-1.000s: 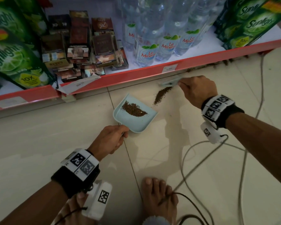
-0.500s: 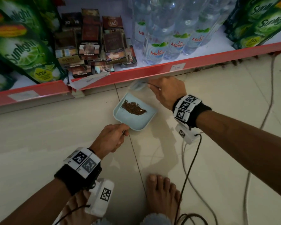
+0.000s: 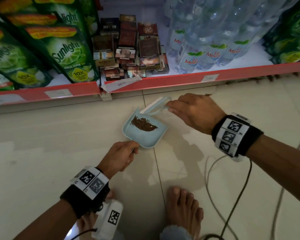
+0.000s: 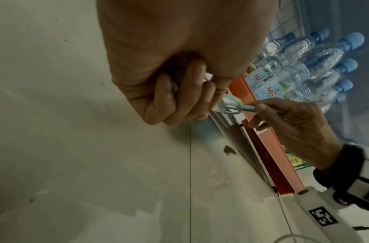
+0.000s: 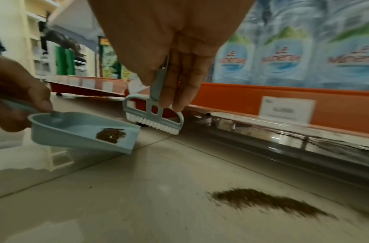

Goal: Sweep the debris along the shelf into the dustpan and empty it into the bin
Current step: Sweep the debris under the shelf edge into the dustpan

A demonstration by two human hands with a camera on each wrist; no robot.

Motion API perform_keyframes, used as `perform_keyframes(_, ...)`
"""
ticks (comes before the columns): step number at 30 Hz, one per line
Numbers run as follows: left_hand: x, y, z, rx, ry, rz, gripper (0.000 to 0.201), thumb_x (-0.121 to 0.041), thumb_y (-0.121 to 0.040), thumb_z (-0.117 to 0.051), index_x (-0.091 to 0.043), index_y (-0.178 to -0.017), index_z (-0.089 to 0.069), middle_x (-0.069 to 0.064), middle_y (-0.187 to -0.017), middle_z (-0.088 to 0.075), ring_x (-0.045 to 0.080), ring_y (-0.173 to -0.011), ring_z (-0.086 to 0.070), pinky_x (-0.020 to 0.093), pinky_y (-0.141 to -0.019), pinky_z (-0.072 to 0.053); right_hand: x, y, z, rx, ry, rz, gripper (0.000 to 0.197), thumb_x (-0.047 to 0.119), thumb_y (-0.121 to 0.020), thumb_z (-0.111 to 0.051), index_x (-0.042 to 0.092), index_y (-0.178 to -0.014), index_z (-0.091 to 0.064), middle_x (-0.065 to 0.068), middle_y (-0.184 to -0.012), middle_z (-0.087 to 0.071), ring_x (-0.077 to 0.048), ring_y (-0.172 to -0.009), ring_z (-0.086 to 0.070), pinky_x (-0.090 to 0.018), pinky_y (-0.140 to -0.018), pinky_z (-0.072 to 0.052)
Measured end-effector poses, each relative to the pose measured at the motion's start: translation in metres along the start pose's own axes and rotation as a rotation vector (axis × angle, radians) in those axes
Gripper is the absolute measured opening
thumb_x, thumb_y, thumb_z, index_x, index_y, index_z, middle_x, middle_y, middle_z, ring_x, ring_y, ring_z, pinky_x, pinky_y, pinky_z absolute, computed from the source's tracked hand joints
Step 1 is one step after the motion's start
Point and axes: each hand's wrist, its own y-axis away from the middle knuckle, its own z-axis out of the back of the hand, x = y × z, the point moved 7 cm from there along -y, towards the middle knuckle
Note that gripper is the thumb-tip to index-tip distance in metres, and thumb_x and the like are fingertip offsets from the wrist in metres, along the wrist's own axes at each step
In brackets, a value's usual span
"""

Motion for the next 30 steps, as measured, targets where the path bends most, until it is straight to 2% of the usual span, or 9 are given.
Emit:
perform_keyframes(6,0.008,0.01,0.011,-0.042,0.027,0.012,0.03,-0.029,-0.089,-0.049,-0.014,-0.064,-0.055,-0.003,-0.041,-0.035,0.01,-0.034,-0.025,0.015,-0.038,-0.018,0.013,-0.027,-0.015,0.124,-0.07,-0.097,0.037,0.036,-0.104,-0.036,0.015,-0.107,-0.066,-0.006,-0.095,-0.069,-0.032,-0.079,-0.065,-0.037,-0.063,-0.051)
perform_keyframes(8,0.012,0.013,0.016,-0.063,0.031,0.024,0.029,-0.028,-0.09,-0.049,-0.014,-0.065,-0.055,-0.003,-0.04,-0.035,0.01,-0.033,-0.025,0.015,-0.038,-0.018,0.008,-0.035,-0.018,0.117,-0.175,-0.192,0.033,0.032,-0.103,-0.037,0.015,-0.103,-0.065,-0.006,-0.091,-0.069,-0.032,-0.079,-0.064,-0.035,-0.064,-0.047)
perform_keyframes(10,0.017,0.017,0.022,-0.084,0.037,0.035,0.029,-0.028,-0.09,-0.049,-0.013,-0.065,-0.055,-0.003,-0.04,-0.036,0.01,-0.033,-0.025,0.016,-0.037,-0.018,0.005,-0.041,-0.024,0.099,-0.343,-0.293,0.027,0.025,-0.103,-0.041,0.013,-0.109,-0.064,-0.01,-0.079,-0.067,-0.033,-0.072,-0.063,-0.036,-0.062,-0.047)
perform_keyframes(12,0.021,0.021,0.029,-0.101,0.046,0.04,0.029,-0.027,-0.09,-0.048,-0.012,-0.066,-0.055,-0.003,-0.04,-0.036,0.01,-0.033,-0.026,0.017,-0.037,-0.019,0.003,-0.046,-0.036,0.097,-0.606,-0.423,0.025,0.019,-0.104,-0.041,0.011,-0.119,-0.06,-0.016,-0.073,-0.064,-0.03,-0.063,-0.063,-0.038,-0.059,-0.053)
perform_keyframes(15,0.025,0.024,0.038,-0.127,0.067,0.044,0.029,-0.026,-0.091,-0.047,-0.011,-0.067,-0.054,-0.002,-0.04,-0.036,0.011,-0.033,-0.025,0.016,-0.038,-0.019,0.003,-0.049,-0.058,0.078,-0.987,-0.634,0.022,0.011,-0.104,-0.039,0.007,-0.116,-0.057,-0.017,-0.079,-0.058,-0.025,-0.064,-0.06,-0.024,-0.056,-0.054)
perform_keyframes(17,0.027,0.025,0.044,-0.144,0.091,0.041,0.029,-0.026,-0.091,-0.047,-0.011,-0.068,-0.054,-0.003,-0.04,-0.035,0.011,-0.033,-0.025,0.017,-0.038,-0.018,0.003,-0.052,-0.068,0.024,-1.095,-0.695,0.022,0.008,-0.105,-0.037,0.006,-0.114,-0.057,-0.017,-0.083,-0.058,-0.026,-0.07,-0.06,-0.023,-0.06,-0.053)
perform_keyframes(22,0.029,0.025,0.052,-0.166,0.117,0.043,0.03,-0.027,-0.091,-0.047,-0.012,-0.067,-0.054,-0.003,-0.04,-0.035,0.01,-0.033,-0.025,0.017,-0.037,-0.019,0.013,-0.046,-0.09,-0.085,-1.235,-0.77,0.027,0.009,-0.105,-0.04,0.003,-0.122,-0.06,-0.011,-0.083,-0.064,-0.018,-0.069,-0.063,-0.026,-0.066,-0.053)
perform_keyframes(26,0.029,0.023,0.053,-0.164,0.127,0.048,0.029,-0.026,-0.09,-0.048,-0.012,-0.066,-0.054,-0.002,-0.04,-0.035,0.011,-0.033,-0.025,0.017,-0.037,-0.019,0.015,-0.045,-0.105,-0.179,-1.319,-0.849,0.029,0.01,-0.104,-0.044,0.008,-0.128,-0.059,-0.012,-0.096,-0.067,-0.017,-0.081,-0.066,-0.027,-0.072,-0.054)
perform_keyframes(30,0.026,0.019,0.053,-0.158,0.127,0.055,0.029,-0.026,-0.09,-0.047,-0.012,-0.066,-0.054,-0.002,-0.04,-0.035,0.01,-0.033,-0.024,0.016,-0.037,-0.018,0.007,-0.059,-0.117,-0.203,-1.292,-0.856,0.02,0.015,-0.101,-0.053,0.011,-0.116,-0.065,-0.006,-0.093,-0.07,-0.012,-0.083,-0.068,-0.024,-0.07,-0.055)
